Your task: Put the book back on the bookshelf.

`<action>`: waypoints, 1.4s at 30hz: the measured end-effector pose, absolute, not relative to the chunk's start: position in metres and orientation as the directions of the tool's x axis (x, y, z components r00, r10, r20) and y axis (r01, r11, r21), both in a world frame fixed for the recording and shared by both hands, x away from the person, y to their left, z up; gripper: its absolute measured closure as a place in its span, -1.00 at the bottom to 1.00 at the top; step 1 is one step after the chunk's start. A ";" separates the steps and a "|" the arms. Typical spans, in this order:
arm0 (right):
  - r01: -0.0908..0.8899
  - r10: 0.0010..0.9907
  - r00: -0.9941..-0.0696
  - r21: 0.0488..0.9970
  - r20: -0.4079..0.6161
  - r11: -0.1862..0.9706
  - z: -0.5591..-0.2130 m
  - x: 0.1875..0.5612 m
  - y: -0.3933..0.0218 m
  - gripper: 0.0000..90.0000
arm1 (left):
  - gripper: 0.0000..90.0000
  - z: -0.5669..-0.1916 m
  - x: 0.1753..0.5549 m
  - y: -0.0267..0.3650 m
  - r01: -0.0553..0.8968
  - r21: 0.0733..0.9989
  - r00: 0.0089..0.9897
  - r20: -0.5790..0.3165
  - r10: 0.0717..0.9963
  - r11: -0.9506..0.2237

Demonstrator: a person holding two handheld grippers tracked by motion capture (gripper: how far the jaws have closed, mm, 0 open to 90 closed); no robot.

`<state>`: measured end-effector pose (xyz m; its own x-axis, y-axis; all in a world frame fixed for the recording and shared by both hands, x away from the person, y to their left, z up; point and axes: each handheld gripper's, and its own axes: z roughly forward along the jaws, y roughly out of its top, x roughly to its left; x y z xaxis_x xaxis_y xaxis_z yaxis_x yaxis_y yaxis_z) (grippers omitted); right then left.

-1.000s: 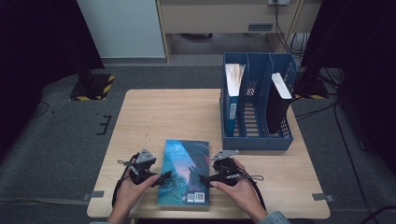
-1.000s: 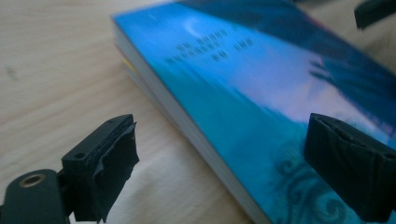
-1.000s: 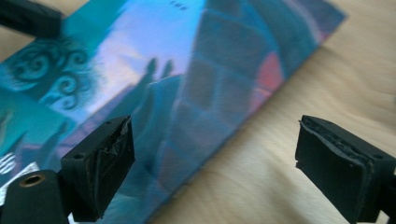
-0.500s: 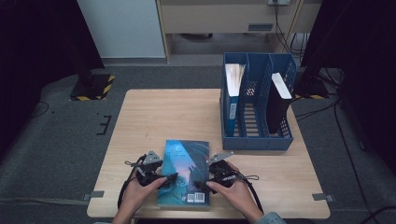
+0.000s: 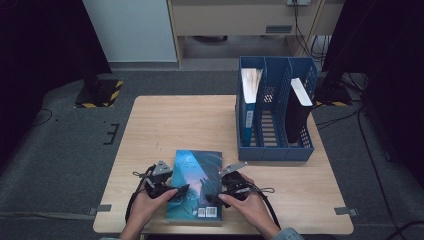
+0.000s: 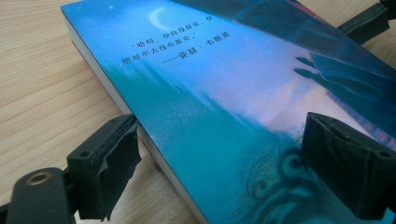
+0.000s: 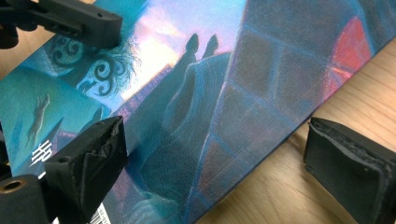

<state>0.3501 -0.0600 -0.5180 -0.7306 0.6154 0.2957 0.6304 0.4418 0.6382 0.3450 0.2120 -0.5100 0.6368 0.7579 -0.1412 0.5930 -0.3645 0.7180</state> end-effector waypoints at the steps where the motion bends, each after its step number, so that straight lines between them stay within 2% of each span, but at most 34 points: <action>1: 0.632 0.615 -0.730 0.640 0.299 0.438 -0.518 0.350 -0.060 -0.85 | -0.76 -0.510 0.345 0.212 0.593 0.718 0.637 -0.142 0.758 -0.364; 9: 0.632 0.556 -0.743 0.663 0.372 0.401 -0.529 0.352 -0.070 -0.86 | -0.77 -0.511 0.345 0.214 0.598 0.719 0.634 -0.155 0.757 -0.354; 22: 0.627 0.536 -0.753 0.665 0.383 0.406 -0.530 0.356 -0.068 -0.87 | -0.77 -0.513 0.348 0.214 0.614 0.711 0.633 -0.185 0.752 -0.342; 26: 0.636 0.545 -0.744 0.663 0.388 0.395 -0.529 0.356 -0.068 -0.81 | -0.77 -0.513 0.348 0.214 0.608 0.713 0.637 -0.175 0.751 -0.349; 29: 0.656 0.555 -0.725 0.656 0.408 0.374 -0.526 0.359 -0.073 -0.61 | -0.77 -0.512 0.348 0.214 0.611 0.707 0.638 -0.173 0.750 -0.356; 33: 0.645 0.551 -0.726 0.684 0.411 0.340 -0.517 0.360 -0.071 -0.48 | -0.77 -0.511 0.348 0.217 0.616 0.700 0.638 -0.175 0.749 -0.361; 42: 0.632 0.531 -0.742 0.689 0.408 0.354 -0.517 0.365 -0.056 -0.46 | -0.77 -0.511 0.348 0.218 0.621 0.699 0.635 -0.182 0.751 -0.355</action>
